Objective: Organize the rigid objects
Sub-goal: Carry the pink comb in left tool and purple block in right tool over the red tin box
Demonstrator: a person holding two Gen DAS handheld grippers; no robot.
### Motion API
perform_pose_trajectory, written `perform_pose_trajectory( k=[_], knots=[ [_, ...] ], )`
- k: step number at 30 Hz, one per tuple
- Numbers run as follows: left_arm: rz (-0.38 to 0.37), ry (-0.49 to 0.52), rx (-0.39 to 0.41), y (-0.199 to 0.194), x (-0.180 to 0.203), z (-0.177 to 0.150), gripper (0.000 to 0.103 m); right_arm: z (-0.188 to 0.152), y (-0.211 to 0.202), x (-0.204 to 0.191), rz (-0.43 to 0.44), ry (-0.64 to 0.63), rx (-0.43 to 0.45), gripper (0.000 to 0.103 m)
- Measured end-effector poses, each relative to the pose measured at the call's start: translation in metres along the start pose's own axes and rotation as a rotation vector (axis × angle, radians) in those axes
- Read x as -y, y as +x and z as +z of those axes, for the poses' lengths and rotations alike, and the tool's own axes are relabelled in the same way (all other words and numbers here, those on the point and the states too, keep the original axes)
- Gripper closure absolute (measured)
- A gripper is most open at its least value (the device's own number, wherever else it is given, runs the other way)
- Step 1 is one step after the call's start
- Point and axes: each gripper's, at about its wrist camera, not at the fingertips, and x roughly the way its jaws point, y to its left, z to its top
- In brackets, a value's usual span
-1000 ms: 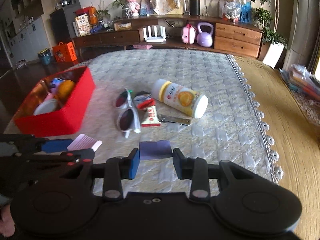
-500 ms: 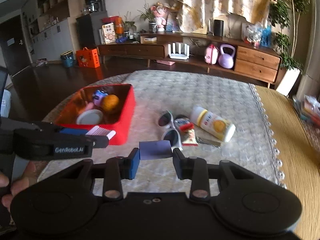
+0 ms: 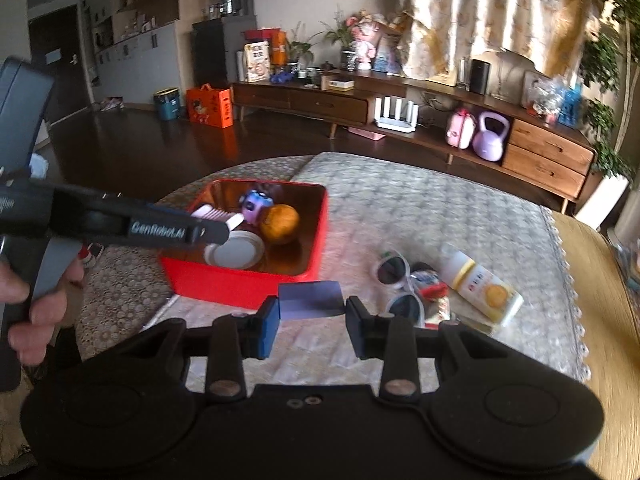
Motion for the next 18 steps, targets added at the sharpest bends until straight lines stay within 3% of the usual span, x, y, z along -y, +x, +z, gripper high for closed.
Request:
perform_pose_trajectory(
  k=[9, 18],
  knots=[
    [0.025, 0.029, -0.018, 0.023, -0.035, 0.021, 0.062, 0.022, 0.034, -0.024, 0.015, -0.048, -0.017, 0.068],
    [0.071, 0.019, -0.080, 0.069, -0.061, 0.034, 0.062, 0.039, 0.088, -0.030, 0.002, -0.067, -0.058, 0.068]
  ],
)
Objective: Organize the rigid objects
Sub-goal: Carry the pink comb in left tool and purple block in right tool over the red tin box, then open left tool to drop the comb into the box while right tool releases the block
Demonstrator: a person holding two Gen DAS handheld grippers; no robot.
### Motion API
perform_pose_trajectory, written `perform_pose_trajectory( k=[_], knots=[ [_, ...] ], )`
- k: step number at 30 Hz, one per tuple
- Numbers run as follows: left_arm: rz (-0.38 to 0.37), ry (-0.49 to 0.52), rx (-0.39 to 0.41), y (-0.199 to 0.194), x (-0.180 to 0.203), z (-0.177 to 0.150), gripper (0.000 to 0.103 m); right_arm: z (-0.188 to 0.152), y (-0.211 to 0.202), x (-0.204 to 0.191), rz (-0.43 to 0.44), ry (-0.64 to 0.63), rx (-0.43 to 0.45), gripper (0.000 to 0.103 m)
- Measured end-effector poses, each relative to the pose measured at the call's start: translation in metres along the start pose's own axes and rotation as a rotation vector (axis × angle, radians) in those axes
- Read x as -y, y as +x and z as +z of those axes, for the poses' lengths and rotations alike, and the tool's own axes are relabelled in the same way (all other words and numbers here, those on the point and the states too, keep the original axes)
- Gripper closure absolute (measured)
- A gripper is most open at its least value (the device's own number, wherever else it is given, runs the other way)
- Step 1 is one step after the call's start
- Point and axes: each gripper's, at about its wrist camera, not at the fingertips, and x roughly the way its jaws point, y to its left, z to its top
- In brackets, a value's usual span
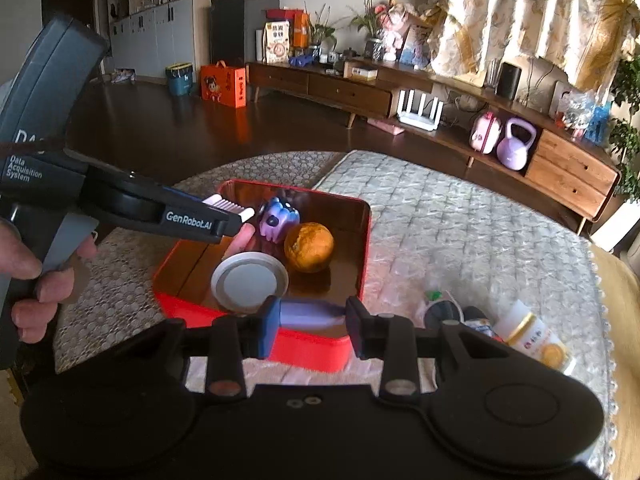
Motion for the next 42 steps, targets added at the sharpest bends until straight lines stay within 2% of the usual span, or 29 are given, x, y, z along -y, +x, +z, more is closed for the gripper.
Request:
perform_pose_trajectory(
  k=[5, 11, 20, 28, 35, 40, 42],
  knots=[
    [0.028, 0.010, -0.009, 0.021, -0.004, 0.005, 0.062, 0.006, 0.023, 0.000, 0.012, -0.019, -0.027, 0.068],
    [0.038, 0.036, -0.060, 0.047, -0.002, 0.006, 0.062, 0.008, 0.051, -0.004, 0.002, -0.057, -0.054, 0.068],
    [0.050, 0.042, -0.098, 0.068, -0.001, 0.006, 0.062, 0.006, 0.074, -0.015, 0.012, -0.102, -0.089, 0.068],
    [0.055, 0.051, -0.106, 0.074, 0.001, 0.005, 0.063, 0.001, 0.077, -0.010, 0.025, -0.072, -0.104, 0.064],
    [0.055, 0.025, -0.118, 0.073, -0.001, 0.003, 0.062, 0.002, 0.061, -0.010, 0.046, -0.047, -0.081, 0.057],
    [0.058, 0.012, -0.118, 0.066, -0.003, 0.000, 0.061, 0.003, 0.047, -0.010, 0.058, -0.027, -0.059, 0.044],
    [0.056, 0.009, -0.114, 0.061, -0.004, 0.000, 0.059, 0.004, 0.042, -0.010, 0.062, -0.019, -0.051, 0.044]
  ],
)
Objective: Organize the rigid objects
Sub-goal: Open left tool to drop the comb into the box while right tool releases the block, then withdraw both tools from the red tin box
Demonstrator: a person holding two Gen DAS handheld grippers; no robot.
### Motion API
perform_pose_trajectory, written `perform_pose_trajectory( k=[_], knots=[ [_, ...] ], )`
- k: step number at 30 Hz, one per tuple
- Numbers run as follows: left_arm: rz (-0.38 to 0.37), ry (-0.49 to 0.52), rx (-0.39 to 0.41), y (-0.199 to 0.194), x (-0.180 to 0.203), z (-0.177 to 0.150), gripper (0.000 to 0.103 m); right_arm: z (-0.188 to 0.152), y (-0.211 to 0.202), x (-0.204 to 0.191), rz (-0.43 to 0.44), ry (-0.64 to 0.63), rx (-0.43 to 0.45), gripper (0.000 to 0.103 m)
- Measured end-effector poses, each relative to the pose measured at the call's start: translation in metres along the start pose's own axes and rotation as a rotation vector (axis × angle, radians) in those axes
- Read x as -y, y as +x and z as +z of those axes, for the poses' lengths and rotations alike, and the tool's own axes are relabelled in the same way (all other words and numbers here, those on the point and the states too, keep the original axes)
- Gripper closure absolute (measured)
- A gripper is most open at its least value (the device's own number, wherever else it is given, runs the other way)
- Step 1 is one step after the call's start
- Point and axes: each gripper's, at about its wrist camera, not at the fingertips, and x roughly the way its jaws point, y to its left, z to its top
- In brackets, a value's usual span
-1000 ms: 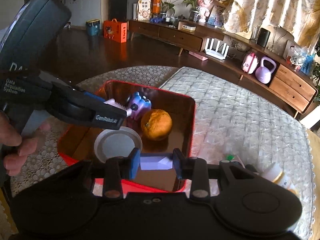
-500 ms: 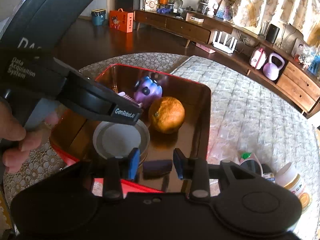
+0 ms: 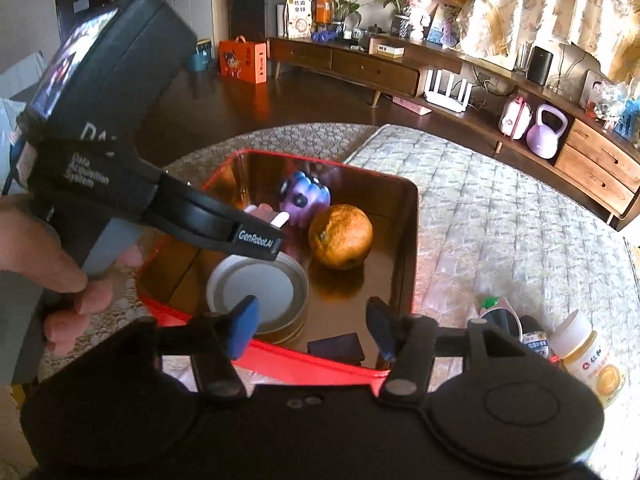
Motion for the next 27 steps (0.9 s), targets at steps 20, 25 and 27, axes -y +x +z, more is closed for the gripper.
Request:
perform_pose_trajectory(
  k=[20, 25, 27],
  knots=[
    [-0.039, 0.023, 0.082, -0.066, 0.009, -0.014, 0.044, -0.012, -0.068, 0.003, 0.012, 0.080, 0.088, 0.021],
    [-0.060, 0.039, 0.097, -0.082, 0.017, -0.023, 0.043, -0.028, -0.091, 0.014, 0.026, 0.123, 0.114, 0.008],
    [-0.067, 0.044, 0.100, -0.087, 0.021, -0.027, 0.041, -0.036, -0.101, 0.020, 0.014, 0.136, 0.126, 0.004]
  ],
)
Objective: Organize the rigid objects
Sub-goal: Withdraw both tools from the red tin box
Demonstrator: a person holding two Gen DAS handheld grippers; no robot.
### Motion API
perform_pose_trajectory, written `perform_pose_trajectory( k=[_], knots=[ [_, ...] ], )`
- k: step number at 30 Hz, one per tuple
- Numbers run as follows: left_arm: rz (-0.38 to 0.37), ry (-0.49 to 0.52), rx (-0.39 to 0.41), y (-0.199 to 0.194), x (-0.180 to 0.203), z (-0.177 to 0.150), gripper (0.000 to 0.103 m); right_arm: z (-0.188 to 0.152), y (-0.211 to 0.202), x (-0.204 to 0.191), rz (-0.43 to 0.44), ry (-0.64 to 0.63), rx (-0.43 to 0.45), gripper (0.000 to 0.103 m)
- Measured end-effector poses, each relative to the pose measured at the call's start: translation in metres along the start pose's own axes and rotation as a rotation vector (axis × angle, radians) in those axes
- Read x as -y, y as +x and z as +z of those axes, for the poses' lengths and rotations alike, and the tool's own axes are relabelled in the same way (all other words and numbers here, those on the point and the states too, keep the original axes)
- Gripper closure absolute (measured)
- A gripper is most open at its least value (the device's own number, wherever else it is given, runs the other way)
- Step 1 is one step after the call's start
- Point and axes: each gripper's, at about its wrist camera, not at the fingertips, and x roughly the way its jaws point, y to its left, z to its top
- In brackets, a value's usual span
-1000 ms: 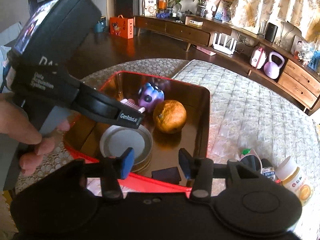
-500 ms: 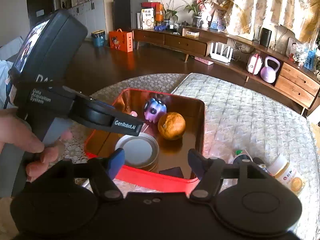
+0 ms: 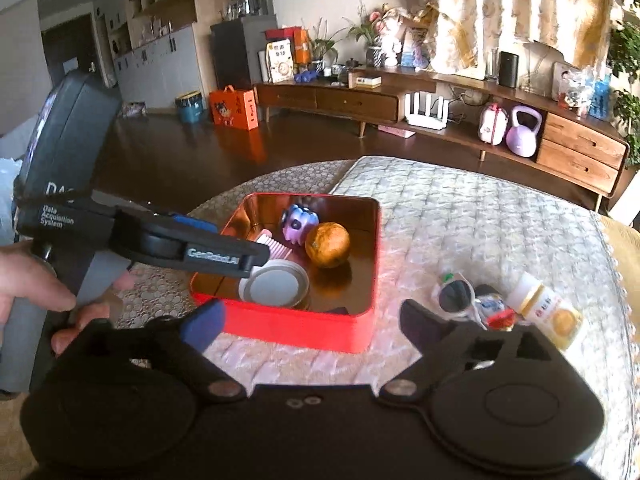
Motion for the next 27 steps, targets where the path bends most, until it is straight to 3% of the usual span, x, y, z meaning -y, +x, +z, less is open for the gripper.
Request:
perform_pose_trajectory(
  k=[7, 14, 27],
  knots=[
    [-0.041, 0.008, 0.015, -0.018, 0.012, -0.014, 0.036, -0.023, -0.032, 0.026, -0.021, 0.075, 0.023, 0.000],
    [-0.101, -0.008, 0.040, -0.031, 0.033, -0.028, 0.021, -0.045, -0.056, 0.055, -0.073, 0.125, 0.040, 0.000],
    [-0.147, -0.010, 0.097, -0.035, 0.097, -0.036, 0.021, -0.065, -0.078, 0.122, -0.174, 0.179, 0.070, 0.000]
  ],
)
